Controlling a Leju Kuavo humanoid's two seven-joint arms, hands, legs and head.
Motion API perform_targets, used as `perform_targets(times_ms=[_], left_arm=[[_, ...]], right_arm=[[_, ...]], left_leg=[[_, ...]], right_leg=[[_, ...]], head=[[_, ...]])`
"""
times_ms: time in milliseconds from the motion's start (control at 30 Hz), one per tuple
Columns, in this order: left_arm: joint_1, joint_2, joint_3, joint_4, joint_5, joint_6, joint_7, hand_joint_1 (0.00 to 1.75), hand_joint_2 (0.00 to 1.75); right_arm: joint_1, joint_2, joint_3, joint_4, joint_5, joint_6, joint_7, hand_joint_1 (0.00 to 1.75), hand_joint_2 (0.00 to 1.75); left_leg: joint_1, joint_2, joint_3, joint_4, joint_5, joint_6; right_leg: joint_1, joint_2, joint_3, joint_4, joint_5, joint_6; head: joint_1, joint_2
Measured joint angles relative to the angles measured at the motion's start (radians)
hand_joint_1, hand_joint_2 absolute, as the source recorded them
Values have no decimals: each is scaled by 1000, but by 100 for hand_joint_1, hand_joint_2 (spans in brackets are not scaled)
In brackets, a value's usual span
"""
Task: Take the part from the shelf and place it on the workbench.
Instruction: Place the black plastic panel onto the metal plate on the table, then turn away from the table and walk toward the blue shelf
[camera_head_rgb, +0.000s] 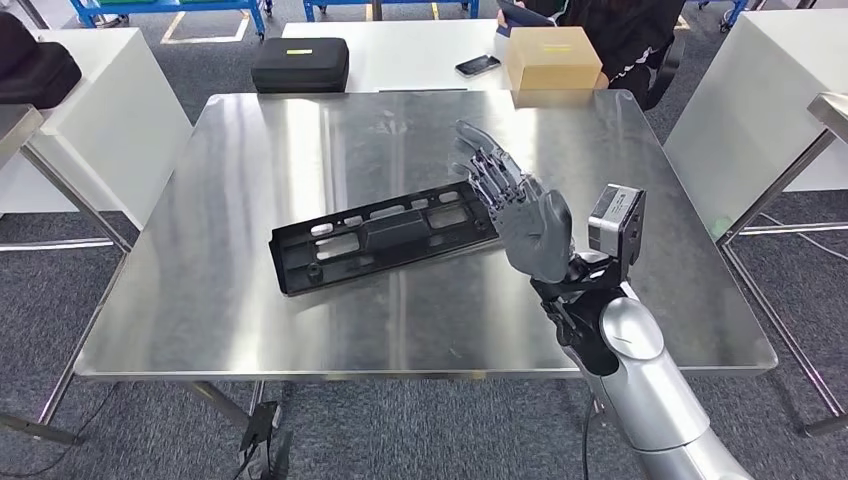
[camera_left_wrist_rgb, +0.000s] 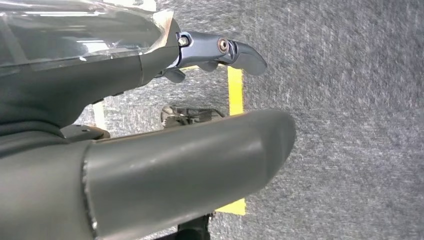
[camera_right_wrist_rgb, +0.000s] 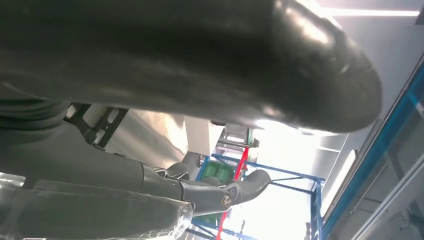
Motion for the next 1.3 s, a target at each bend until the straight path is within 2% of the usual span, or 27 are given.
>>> perform_targets(times_ms=[100, 167, 200, 233, 267, 300, 367, 467, 500, 567, 633, 667, 700, 733, 800, 867, 900, 967, 1000, 1033, 1100, 1133, 1167, 1200, 1233, 1267, 1300], left_arm=[[-1, -8, 1, -7, 13, -2, 19, 0, 0], [-1, -10, 1, -9, 18, -3, 23, 0, 0], [-1, -11, 1, -9, 19, -3, 24, 0, 0], [-1, -11, 1, -10, 20, -3, 24, 0, 0], [-3, -10, 1, -11, 22, -3, 26, 0, 0], [-5, -9, 2, -12, 23, -3, 29, 0, 0], [-14, -6, 2, -14, 27, -3, 39, 0, 0], [-38, 4, 3, -15, 27, -5, 58, 0, 0], [-47, 9, 3, -15, 25, -6, 64, 0, 0], [-62, 18, 3, -13, 21, -7, 70, 0, 0], [-73, 25, 3, -10, 18, -8, 73, 0, 0], [-75, 28, 3, -7, 17, -9, 73, 0, 0], [-76, 31, 3, -4, 17, -10, 72, 0, 0], [-76, 33, 3, -2, 17, -12, 72, 0, 0], [-78, 36, 3, 1, 17, -17, 70, 0, 0], [-80, 37, 3, 4, 17, -20, 67, 0, 0], [-80, 37, 3, 7, 17, -21, 65, 0, 0], [-79, 36, 2, 12, 15, -23, 63, 0, 0], [-79, 36, 2, 15, 13, -24, 63, 0, 0], [-79, 36, 1, 16, 10, -26, 64, 0, 0], [-79, 36, 0, 20, 4, -31, 67, 0, 0], [-78, 36, -1, 21, 1, -35, 68, 0, 0], [-78, 36, -3, 23, -5, -38, 70, 0, 0], [-78, 37, -5, 25, -10, -41, 69, 0, 0], [-78, 39, -7, 26, -13, -41, 65, 0, 0], [-79, 41, -8, 26, -16, -40, 58, 0, 0], [-79, 43, -9, 26, -19, -40, 48, 0, 0]], right_arm=[[3, -2, -1, 0, 10, 0, -2, 0, 0], [7, -2, -1, 0, 12, 1, -3, 0, 0], [8, -2, -1, 0, 12, 1, -3, 0, 0], [8, -2, -1, 0, 12, 1, -3, 0, 0], [8, -2, -1, 0, 14, 1, -3, 0, 0], [7, -2, -1, 0, 16, 1, -3, 0, 0], [5, -1, -1, -1, 21, 0, -4, 0, 0], [4, 1, 0, -1, 25, -5, -5, 0, 0], [3, 2, 0, -1, 26, -8, -5, 0, 0], [-1, 6, 1, -1, 29, -14, -6, 0, 0], [-1, 8, 1, -1, 34, -21, -7, 0, 0], [0, 8, 1, -1, 36, -24, -9, 0, 0], [2, 8, 1, -1, 39, -28, -10, 0, 0], [3, 7, 1, -1, 41, -32, -13, 0, 0], [7, 4, -1, -1, 46, -38, -19, 0, 0], [12, -1, -4, -1, 53, -44, -26, 0, 0], [16, -3, -5, -1, 56, -47, -28, 0, 0], [26, -11, -9, -1, 59, -54, -31, 0, 0], [32, -15, -12, 0, 59, -58, -32, 0, 0], [38, -20, -16, 1, 59, -61, -32, 0, 0], [46, -28, -20, 3, 59, -67, -33, 0, 0], [51, -31, -21, 4, 58, -68, -34, 0, 0], [56, -33, -21, 5, 58, -69, -34, 0, 0], [61, -35, -21, 7, 58, -70, -35, 0, 0], [67, -37, -22, 8, 58, -72, -36, 0, 0], [71, -39, -23, 9, 59, -75, -39, 0, 0], [75, -40, -24, 10, 59, -78, -42, 0, 0]], left_leg=[[4, 3, -39, -8, 43, 3], [5, 6, -69, -7, 65, -1], [6, 7, -83, -5, 75, -4], [8, 8, -97, -3, 84, -8], [10, 8, -108, 1, 92, -13], [11, 8, -119, 6, 99, -19], [9, 7, -133, 13, 113, -31], [11, 5, -148, 15, 127, -47], [13, 3, -157, 30, 106, -54], [17, 0, -187, 117, 16, -66], [20, -1, -222, 250, -65, -74], [22, -1, -226, 296, -74, -76], [24, -1, -216, 310, -61, -78], [27, -1, -186, 288, -35, -79], [32, -2, -81, 163, -6, -82], [31, -10, -1, 49, -22, -76], [27, -13, 12, 25, -30, -69], [23, -11, -2, 18, -15, -47], [22, -9, -12, 16, -2, -35], [22, -6, -25, 13, 13, -24], [18, -3, -54, 11, 42, -10], [15, -2, -71, 11, 54, -7], [11, -1, -87, 12, 67, -4], [6, -1, -103, 12, 80, -2], [2, -1, -118, 12, 92, -1], [-2, -1, -131, 12, 104, 0], [-5, -1, -141, 13, 114, -1]], right_leg=[[-6, 0, -48, 155, -118, 2], [-12, -1, -58, 253, -148, 21], [-16, -1, -38, 253, -136, 35], [-20, -2, 1, 215, -116, 48], [-23, -2, 54, 146, -105, 57], [-22, -2, 109, 70, -105, 58], [-18, -2, 169, -24, -121, 42], [-17, -4, 158, -36, -107, 7], [-19, -5, 149, -37, -97, -6], [-23, -8, 126, -38, -74, -24], [-23, -8, 94, -37, -49, -28], [-24, -8, 78, -36, -37, -27], [-25, -8, 63, -36, -25, -24], [-27, -7, 49, -35, -14, -19], [-28, -6, 26, -32, 5, -6], [-25, -7, 16, -32, 24, 11], [-24, -8, 15, -35, 33, 20], [-24, -9, 11, -44, 50, 35], [-23, -8, 1, -36, 38, 36], [-22, -7, -15, -7, 8, 32], [-20, -6, -55, 112, -86, 16], [-19, -6, -69, 184, -123, 14], [-17, -5, -74, 239, -141, 17], [-15, -5, -64, 266, -140, 22], [-12, -5, -35, 254, -127, 26], [-7, -5, 11, 207, -111, 25], [0, -5, 70, 133, -109, 15]], head=[[4, 0], [4, 0], [4, 0], [4, 0], [4, 0], [5, 0], [4, 0], [1, 0], [1, 0], [-2, 0], [-4, 0], [-4, 0], [-4, 0], [-4, 0], [-6, 0], [-5, 0], [-6, 0], [-5, 0], [-4, 0], [-2, 0], [1, 0], [2, 0], [2, 0], [2, 0], [2, 0], [2, 0], [2, 0]])
